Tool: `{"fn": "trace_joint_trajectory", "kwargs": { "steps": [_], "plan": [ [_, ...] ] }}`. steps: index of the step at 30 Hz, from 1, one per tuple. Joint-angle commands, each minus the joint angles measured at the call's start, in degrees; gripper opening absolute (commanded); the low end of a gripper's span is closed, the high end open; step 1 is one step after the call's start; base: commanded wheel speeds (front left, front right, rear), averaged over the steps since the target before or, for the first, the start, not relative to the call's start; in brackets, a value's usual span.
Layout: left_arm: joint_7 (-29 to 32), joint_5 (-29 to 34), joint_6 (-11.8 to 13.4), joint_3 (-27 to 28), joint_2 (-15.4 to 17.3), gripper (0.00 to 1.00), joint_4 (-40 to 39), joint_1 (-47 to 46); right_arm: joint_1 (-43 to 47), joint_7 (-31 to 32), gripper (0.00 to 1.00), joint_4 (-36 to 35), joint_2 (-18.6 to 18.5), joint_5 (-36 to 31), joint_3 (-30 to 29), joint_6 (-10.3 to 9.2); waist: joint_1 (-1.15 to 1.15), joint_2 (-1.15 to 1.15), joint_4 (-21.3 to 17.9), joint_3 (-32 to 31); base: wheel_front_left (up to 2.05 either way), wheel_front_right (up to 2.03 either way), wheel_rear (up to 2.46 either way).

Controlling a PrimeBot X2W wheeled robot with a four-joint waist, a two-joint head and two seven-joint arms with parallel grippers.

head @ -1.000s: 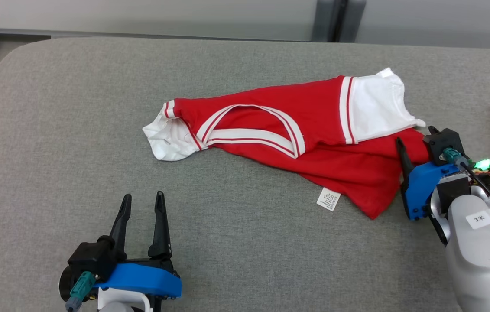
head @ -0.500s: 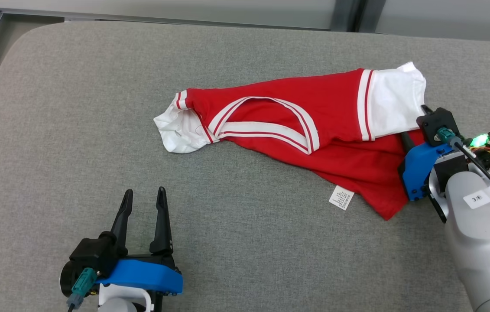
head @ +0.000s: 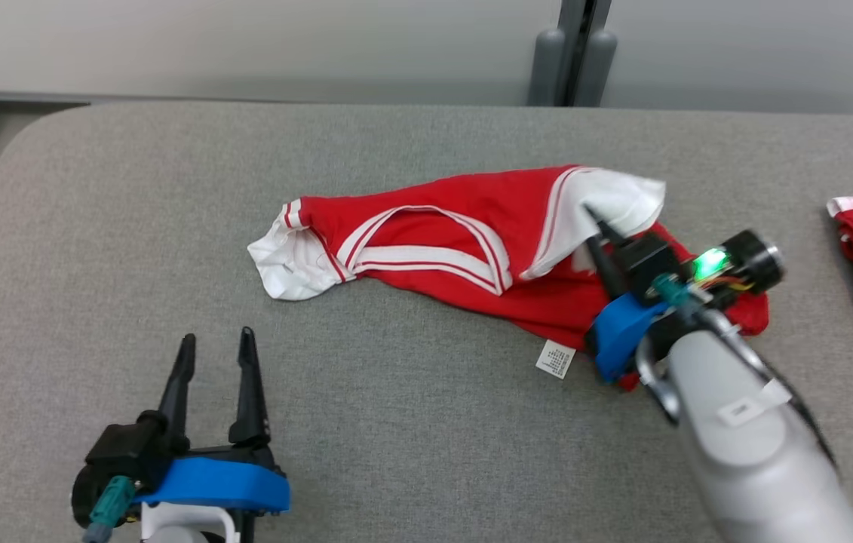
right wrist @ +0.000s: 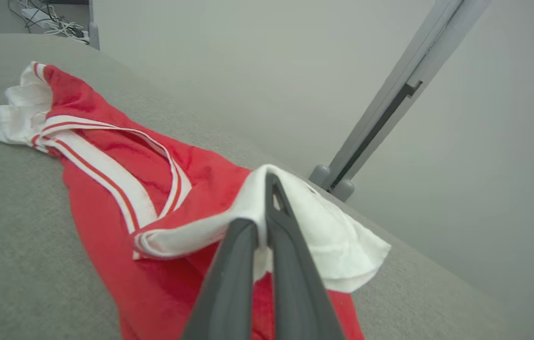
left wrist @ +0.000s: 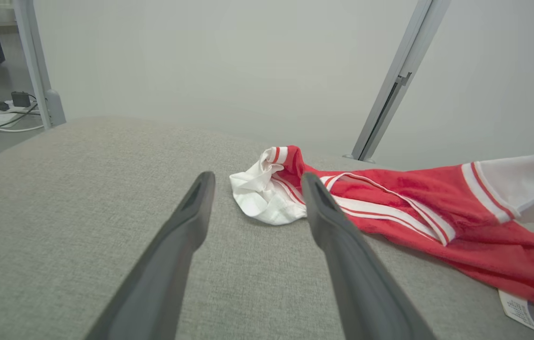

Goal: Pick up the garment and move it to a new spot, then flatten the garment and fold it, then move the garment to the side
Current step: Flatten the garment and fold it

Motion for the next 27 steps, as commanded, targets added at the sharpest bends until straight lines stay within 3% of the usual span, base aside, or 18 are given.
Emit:
{"fn": "trace_joint_trajectory", "kwargs": {
  "steps": [1, 7, 11, 16, 26, 27],
  "plan": [
    [-0.28, 0.32, 0.25, 0.83, 0.49, 1.00, -0.60, 0.56, 1.52, -0.32, 0.00, -1.30, 0.52, 1.71, 2.39, -0.01, 0.00, 0.00, -0.93, -1.42, 0.00, 0.00, 0.00],
    [-0.28, 0.09, 1.31, 4.04, 2.16, 1.00, -3.07, 1.68, 5.97, 3.95, 0.00, -11.43, 0.79, 14.16, 20.56, -0.01, 0.00, 0.00, -0.52, -4.56, 0.00, 0.00, 0.00],
    [-0.28, -0.28, 2.32, 6.09, 3.70, 1.00, -4.91, 2.57, 7.84, 8.47, 0.00, -18.78, 0.69, 21.06, 28.75, -0.01, 0.00, 0.00, 0.31, -5.95, 0.00, 0.00, 0.00],
    [0.11, -0.37, 3.11, 7.76, 5.49, 1.00, -6.51, 3.29, 9.83, 11.51, 0.00, -22.90, 0.71, 26.18, 34.92, -0.01, 0.00, 0.00, 1.75, -6.57, 0.00, 0.00, 0.00],
    [0.56, -0.34, 3.18, 6.17, 5.04, 1.00, -6.91, 3.06, 11.09, 13.70, 0.00, -20.05, 0.73, 29.95, 41.39, -0.01, 0.00, 0.00, 3.12, -6.44, 0.00, 0.00, 0.00],
    [0.56, -0.24, 3.08, 5.95, 5.02, 1.00, -6.80, 2.82, 10.98, 13.71, 0.05, -19.62, 0.74, 29.76, 41.40, -0.01, 0.00, 0.00, 3.14, -6.40, 0.00, 0.00, 0.00]
  ]
}}
